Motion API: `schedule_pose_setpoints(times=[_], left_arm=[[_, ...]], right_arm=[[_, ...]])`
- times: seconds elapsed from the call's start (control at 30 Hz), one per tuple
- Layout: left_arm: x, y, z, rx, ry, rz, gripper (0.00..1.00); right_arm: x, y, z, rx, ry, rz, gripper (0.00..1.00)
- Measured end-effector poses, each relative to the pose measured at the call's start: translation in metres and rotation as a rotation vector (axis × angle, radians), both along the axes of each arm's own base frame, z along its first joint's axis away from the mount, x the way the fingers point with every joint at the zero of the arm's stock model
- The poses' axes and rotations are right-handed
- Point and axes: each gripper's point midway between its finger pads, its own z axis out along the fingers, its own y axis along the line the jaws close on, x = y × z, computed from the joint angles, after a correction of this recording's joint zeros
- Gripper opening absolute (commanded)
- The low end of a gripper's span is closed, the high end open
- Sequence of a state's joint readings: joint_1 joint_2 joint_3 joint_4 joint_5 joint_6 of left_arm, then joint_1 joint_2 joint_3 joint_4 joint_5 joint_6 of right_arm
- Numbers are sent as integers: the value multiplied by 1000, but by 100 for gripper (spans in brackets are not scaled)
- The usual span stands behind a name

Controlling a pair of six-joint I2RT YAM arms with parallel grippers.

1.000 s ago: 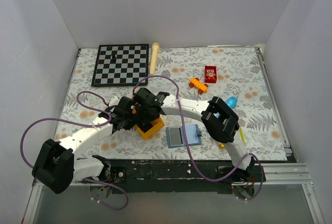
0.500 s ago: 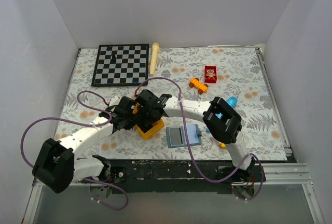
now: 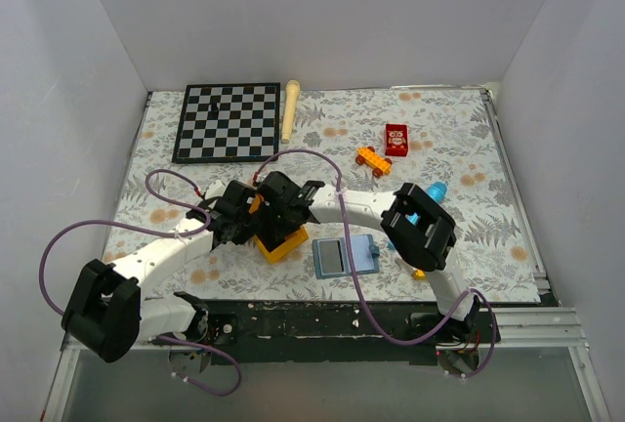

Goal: Put the credit cards into the card holder
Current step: Pick up the credit card from the storage box.

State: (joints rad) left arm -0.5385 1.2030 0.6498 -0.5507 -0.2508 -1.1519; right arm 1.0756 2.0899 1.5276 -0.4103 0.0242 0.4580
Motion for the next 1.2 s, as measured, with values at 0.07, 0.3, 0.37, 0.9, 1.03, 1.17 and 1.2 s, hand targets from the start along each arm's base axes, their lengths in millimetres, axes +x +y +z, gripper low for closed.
schedule_pose_setpoints(times=[0.07,0.3,0.37,0.9,1.03,1.17,1.2], left_arm=[[0,1,0,6,3,-5,0],[-2,2,-1,17,11,-12,0],[-2,2,-1,18,11,-12,0],[-3,-1,-1,10,13,-29,0],[-3,-2,-1,5,14,-31,0],[-2,-4,-1,-2,13,-33,0],[-1,-4,0,-2,13,-33,0]], right_arm=[[-1,0,0,7,-6,11,21],[-1,-2,-1,29,-29,16,1],[-1,-3,0,33,-32,15,1],[-20,-2,4,76,-27,49,1],[-19,-5,5,58,-34,35,7],[-14,-11,7,15,-53,5,25],[-13,-13,7,6,-58,-3,30]])
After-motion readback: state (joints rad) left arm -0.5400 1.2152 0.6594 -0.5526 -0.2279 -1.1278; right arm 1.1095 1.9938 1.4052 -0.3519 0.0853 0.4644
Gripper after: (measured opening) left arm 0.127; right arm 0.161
